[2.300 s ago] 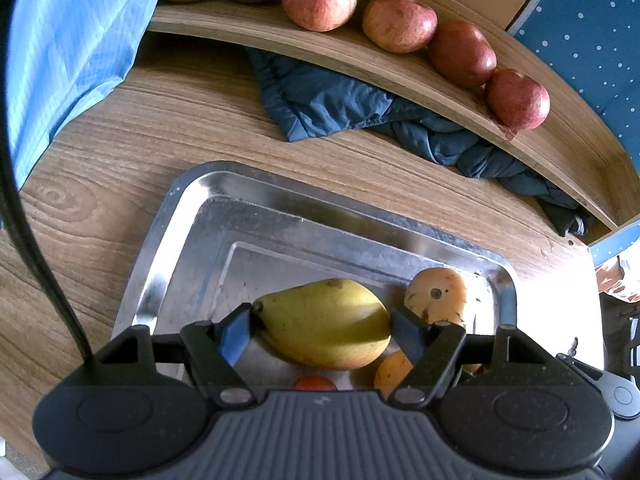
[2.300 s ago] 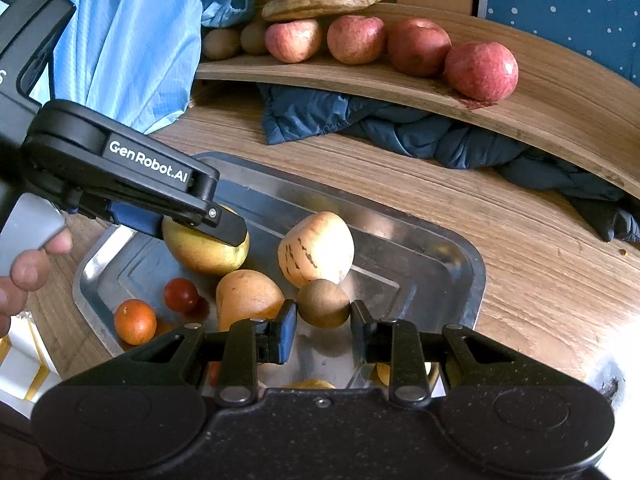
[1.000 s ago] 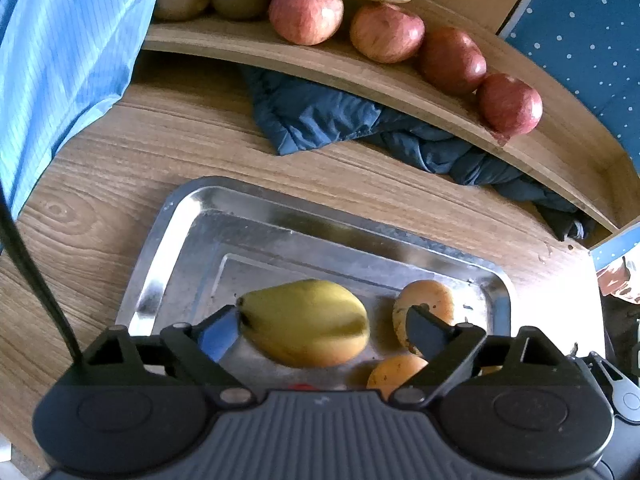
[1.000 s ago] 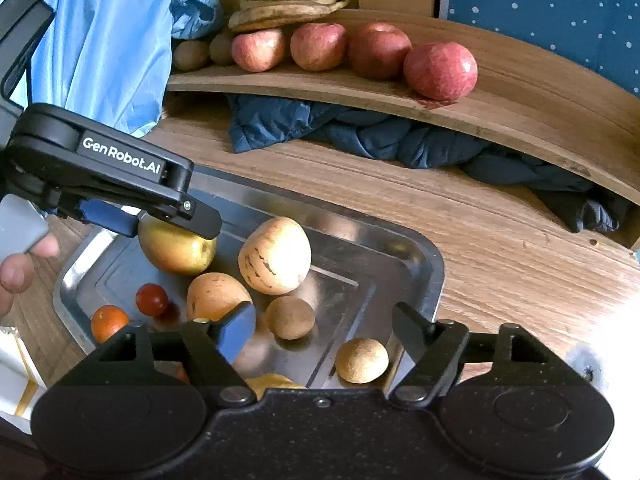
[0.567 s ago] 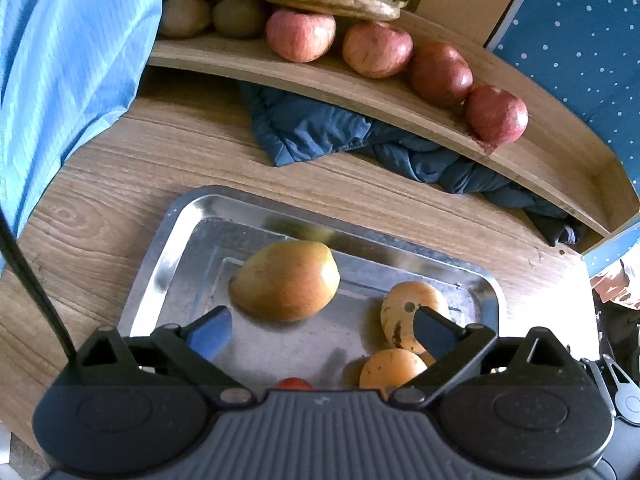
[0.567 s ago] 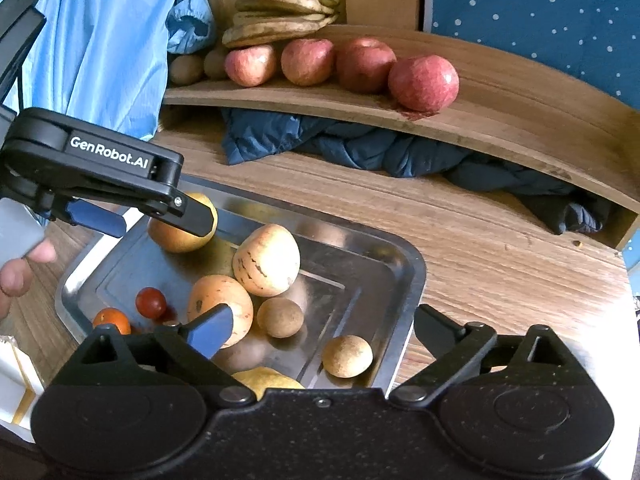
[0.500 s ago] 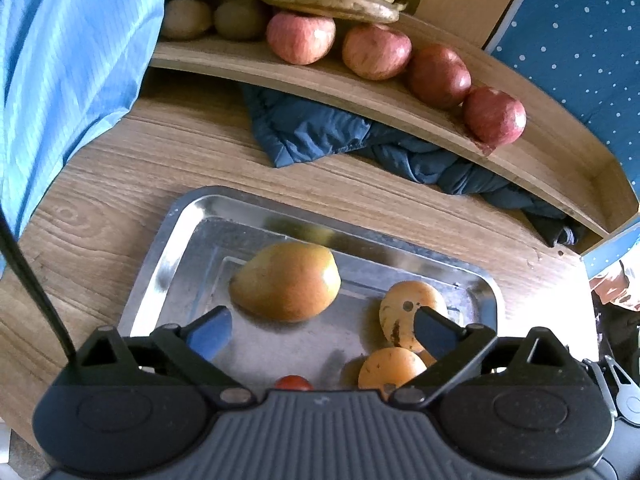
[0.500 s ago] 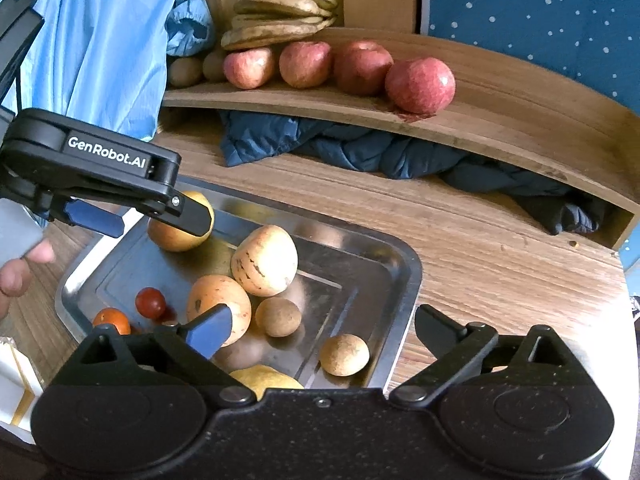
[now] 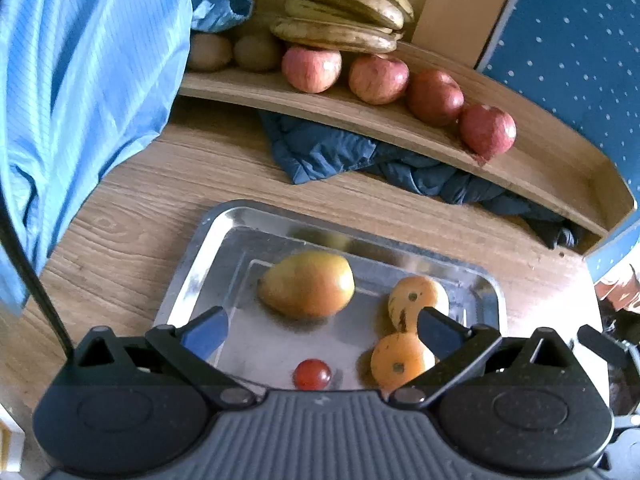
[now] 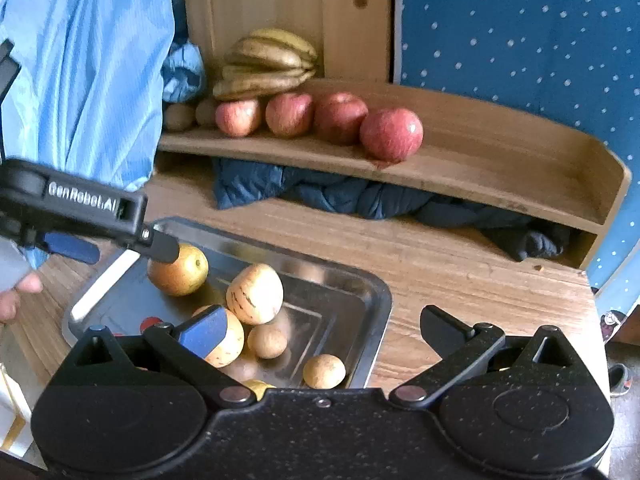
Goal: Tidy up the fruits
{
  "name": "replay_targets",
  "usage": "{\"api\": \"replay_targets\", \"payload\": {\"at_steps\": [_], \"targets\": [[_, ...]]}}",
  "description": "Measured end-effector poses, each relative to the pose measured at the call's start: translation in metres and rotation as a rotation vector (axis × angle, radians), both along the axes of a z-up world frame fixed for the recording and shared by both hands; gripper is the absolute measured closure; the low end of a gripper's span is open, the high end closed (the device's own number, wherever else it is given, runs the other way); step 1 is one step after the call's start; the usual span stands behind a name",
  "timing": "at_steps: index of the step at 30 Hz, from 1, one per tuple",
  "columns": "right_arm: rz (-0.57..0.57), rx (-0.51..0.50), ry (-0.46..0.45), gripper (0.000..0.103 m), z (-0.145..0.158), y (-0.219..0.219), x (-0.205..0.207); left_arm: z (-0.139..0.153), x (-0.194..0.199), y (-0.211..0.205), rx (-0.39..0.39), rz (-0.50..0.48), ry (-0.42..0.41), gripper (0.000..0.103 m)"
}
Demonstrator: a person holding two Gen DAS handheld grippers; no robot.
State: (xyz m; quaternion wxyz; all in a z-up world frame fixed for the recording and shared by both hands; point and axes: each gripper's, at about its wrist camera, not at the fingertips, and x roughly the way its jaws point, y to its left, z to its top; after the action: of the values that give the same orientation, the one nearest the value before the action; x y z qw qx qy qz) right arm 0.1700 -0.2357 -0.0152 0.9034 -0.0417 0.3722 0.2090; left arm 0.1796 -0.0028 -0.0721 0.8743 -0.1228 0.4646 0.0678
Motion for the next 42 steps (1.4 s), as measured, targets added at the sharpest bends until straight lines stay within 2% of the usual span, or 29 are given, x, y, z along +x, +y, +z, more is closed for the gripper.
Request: {"api": "replay_targets", "payload": {"at_steps": [11,20,29,32,42], "targets": [[-0.068,0.046,-0.021,0.001,0.001,-0.017,-0.031,-0.001,-0.034,-0.01,0.052,-0.002,-0.031,0.0],[-0.095,0.055,-0.041,0.001,0.006,-0.014,-0.041,0.007,-0.055,0.0,0.072,0.009,-0.06,0.001],[-0.16,0.075,-0.084,0.001,0.016,-0.001,-0.062,0.026,-0.083,0.021,0.118,0.008,-0.149,0.0],[-0.204,0.06,-0.091,0.001,0.02,0.007,-0.079,0.033,-0.1,0.029,0.112,0.006,-0.163,0.0],[-0.193,0.051,-0.132,0.001,0.036,0.034,-0.124,0.037,-0.145,0.055,0.098,0.025,-0.18,0.0]]}}
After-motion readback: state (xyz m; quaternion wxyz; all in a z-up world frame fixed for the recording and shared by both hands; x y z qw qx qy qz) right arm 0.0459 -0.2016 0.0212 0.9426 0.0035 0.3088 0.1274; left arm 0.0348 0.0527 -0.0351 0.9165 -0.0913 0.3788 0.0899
